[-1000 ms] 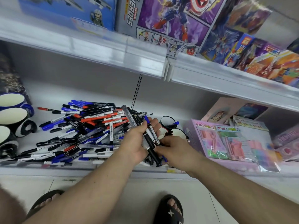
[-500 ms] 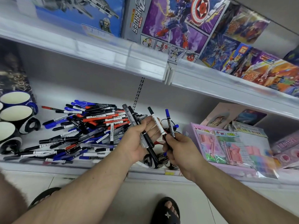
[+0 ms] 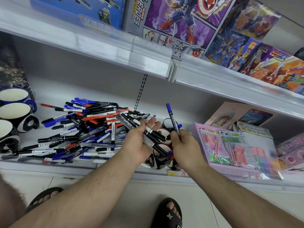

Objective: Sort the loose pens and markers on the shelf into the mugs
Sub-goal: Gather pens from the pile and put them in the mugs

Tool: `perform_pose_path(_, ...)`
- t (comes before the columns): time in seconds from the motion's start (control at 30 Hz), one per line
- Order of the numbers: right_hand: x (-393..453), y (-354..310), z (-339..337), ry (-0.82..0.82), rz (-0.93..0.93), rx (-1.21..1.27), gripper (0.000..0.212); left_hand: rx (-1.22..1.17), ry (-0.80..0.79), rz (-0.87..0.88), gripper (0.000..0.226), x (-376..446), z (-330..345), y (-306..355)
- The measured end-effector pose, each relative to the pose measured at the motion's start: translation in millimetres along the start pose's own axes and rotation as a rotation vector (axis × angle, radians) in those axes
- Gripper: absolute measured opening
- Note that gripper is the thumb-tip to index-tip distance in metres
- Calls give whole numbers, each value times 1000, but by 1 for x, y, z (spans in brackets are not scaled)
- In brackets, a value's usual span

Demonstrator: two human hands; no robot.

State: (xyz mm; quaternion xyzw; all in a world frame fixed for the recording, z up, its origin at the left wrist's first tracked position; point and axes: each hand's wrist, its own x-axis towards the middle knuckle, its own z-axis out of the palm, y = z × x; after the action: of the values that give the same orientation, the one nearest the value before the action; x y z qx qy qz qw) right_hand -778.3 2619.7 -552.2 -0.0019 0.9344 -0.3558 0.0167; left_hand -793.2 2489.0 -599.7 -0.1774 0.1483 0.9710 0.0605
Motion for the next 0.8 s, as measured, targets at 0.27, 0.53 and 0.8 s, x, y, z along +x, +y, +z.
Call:
perform_pose_path(0.27, -8, -2, 16, -37, 438, 670, 30, -116, 37, 42, 27, -1, 5, 2)
perform_pose_path(0.53, -11, -10, 22, 12, 304, 732, 25, -84, -21, 17, 23, -1, 6, 4)
perform_pose_path(0.8, 2, -4, 10, -159, 295, 664, 27, 37, -108, -46, 22, -1, -2, -3)
